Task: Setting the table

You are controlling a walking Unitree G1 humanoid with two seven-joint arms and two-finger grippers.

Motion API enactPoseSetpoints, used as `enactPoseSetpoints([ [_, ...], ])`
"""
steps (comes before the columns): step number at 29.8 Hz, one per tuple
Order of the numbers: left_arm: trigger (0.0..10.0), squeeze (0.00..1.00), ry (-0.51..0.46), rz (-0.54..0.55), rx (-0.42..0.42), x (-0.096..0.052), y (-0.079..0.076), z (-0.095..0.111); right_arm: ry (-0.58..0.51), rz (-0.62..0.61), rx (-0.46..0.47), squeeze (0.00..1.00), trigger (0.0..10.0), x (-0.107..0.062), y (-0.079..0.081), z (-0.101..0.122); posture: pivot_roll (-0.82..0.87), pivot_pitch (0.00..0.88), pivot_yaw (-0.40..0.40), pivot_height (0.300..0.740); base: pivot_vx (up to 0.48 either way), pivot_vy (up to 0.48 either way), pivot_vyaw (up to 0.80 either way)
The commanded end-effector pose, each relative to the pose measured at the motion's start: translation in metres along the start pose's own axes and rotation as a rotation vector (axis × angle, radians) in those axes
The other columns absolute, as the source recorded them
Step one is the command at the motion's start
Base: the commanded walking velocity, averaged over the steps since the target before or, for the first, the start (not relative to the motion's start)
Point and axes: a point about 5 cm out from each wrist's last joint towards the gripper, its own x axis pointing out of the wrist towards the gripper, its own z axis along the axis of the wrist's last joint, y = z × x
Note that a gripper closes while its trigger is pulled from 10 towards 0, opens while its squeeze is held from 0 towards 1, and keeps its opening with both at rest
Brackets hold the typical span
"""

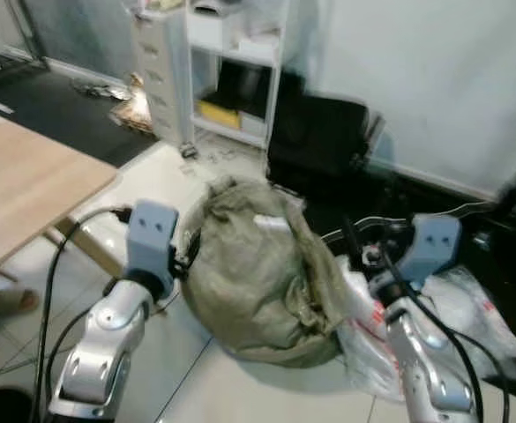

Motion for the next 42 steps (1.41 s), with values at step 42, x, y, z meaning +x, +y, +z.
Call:
enactPoseSetpoints([
  [42,10.0,0.0,0.018,-0.068,0.005,-0.0009,-0.0055,0.0009,0.018,-0.009,-0.006,0.0,10.0,-0.001,-0.0023,-0.0028,0.01,0.0,0.081,0.74,0.0,0.0,-0.8],
])
